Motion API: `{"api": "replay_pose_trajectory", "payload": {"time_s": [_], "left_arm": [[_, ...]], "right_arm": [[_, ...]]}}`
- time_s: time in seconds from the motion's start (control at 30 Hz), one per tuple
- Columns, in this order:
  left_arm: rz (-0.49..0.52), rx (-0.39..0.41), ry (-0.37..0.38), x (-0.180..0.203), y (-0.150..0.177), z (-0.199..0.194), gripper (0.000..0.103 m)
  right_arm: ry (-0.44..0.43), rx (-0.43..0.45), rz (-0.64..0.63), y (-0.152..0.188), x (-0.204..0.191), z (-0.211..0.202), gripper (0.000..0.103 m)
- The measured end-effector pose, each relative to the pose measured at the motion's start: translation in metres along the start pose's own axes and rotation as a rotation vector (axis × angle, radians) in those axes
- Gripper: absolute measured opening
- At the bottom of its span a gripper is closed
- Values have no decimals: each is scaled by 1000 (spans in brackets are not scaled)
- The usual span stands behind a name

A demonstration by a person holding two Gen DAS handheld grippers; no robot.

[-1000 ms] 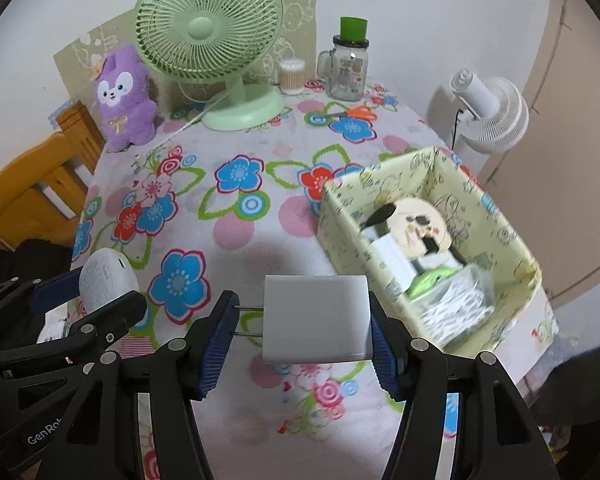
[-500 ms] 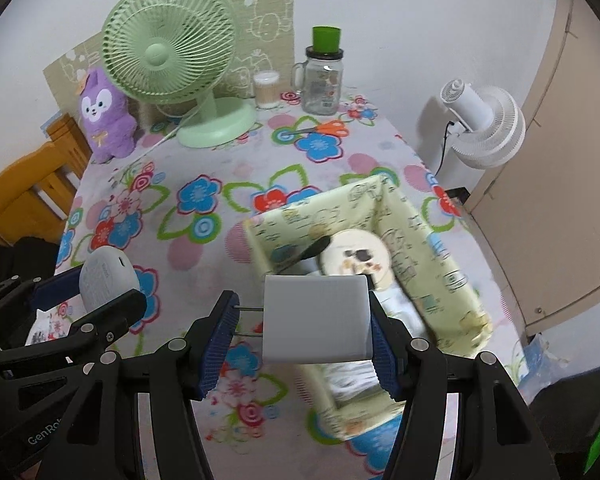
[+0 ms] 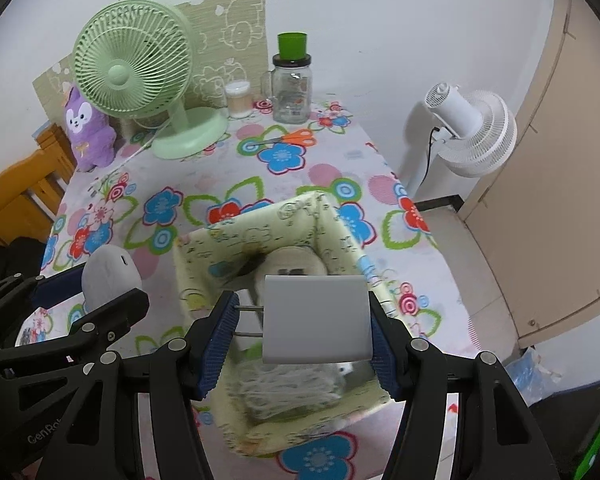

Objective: Organize rigid objects
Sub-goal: 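Carry the earbud case and charger in both grippers over the fabric box, then lower the white earbud case into the box and open the left gripper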

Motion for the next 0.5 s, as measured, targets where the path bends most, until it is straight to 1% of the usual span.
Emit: {"api": "replay_pose_trajectory", "payload": {"time_s": [0.13,0.37,0.5], "left_arm": [[8,-5,-3,14,-6,10,57],[30,-38,7,37,-10,34,57],[41,-62,-5,42,-12,49,57]], "right_arm": [[-17,-9,18,1,19,4,64],[-3,-20,31,3,48,13,64],[-1,-38,38,6,59,20,64]]}}
Point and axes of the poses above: each gripper's, at about its wrist camera, not at the fingertips, and z roughly the way its jaws point, x to its right, y to its underside, the point moved 8 cm from there along z, roughly the way its jaws point, and after that the axes turned 3 degrees about y, right-handed, at the moved point
